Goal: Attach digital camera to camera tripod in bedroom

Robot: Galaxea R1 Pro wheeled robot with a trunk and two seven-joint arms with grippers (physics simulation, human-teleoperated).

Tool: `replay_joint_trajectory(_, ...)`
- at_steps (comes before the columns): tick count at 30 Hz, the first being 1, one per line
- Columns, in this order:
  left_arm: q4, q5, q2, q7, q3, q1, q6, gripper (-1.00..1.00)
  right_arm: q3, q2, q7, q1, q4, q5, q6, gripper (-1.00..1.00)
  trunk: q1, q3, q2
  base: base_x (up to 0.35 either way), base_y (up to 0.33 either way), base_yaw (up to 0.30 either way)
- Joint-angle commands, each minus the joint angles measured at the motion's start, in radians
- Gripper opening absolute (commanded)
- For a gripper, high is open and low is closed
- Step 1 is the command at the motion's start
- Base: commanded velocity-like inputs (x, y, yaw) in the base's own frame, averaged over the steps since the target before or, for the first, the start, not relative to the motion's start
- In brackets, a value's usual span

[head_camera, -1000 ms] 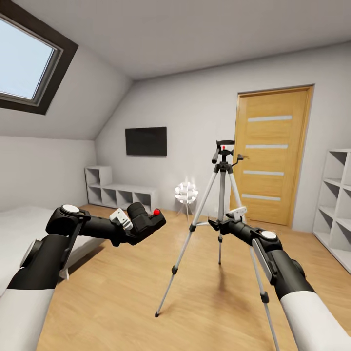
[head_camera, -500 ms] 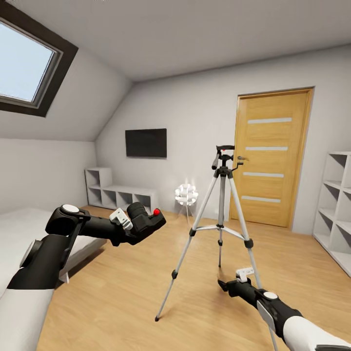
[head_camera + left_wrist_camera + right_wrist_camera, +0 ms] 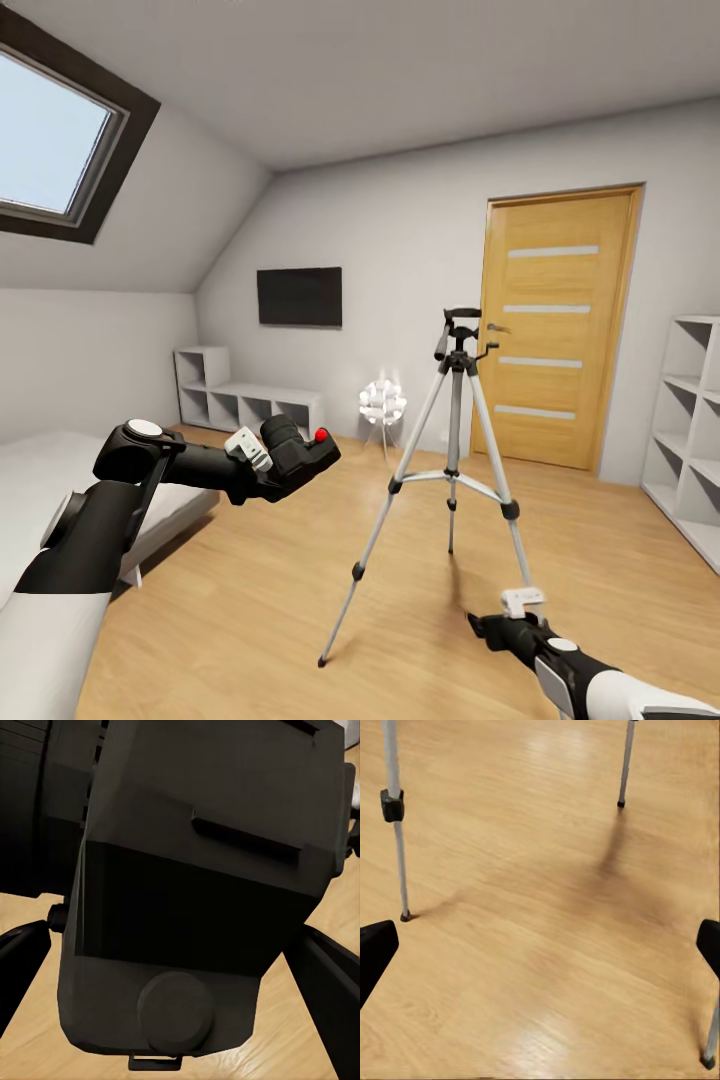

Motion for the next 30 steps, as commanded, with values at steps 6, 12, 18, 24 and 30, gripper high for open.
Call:
replay_joint_trajectory(6,-0.001,-0.01,0.0,-0.01,-0.001,-0.001,0.011,-1.0,0.0,0.0,-0.099,-0.001,0.051,-0.002,-0.004,1.0,-0.023,0.018,0.042,0.0,0.0,0.0)
replay_joint_trajectory(12,-0.001,-0.01,-0.001,-0.01,-0.002,-0.001,0.011,-1.0,-0.002,0.005,-0.192,0.021,0.061,-0.003,-0.001,1.0,-0.046,0.036,0.084,0.0,0.0,0.0)
replay_joint_trajectory(18,-0.001,-0.01,-0.001,-0.01,-0.002,-0.001,0.011,-1.0,-0.002,0.006,-0.218,0.033,0.063,-0.003,0.006,1.0,-0.069,0.055,0.126,0.0,0.0,0.0)
replay_joint_trajectory(24,-0.001,-0.01,-0.001,-0.011,-0.004,-0.001,0.012,-1.0,-0.002,0.008,-0.223,0.058,0.064,-0.003,0.008,1.0,-0.092,0.074,0.168,0.0,0.0,0.0)
replay_joint_trajectory(30,-0.001,-0.01,-0.002,-0.011,-0.007,-0.001,0.012,-1.0,-0.002,0.022,-0.223,0.073,0.064,-0.003,0.008,1.0,-0.115,0.093,0.21,0.0,0.0,0.0)
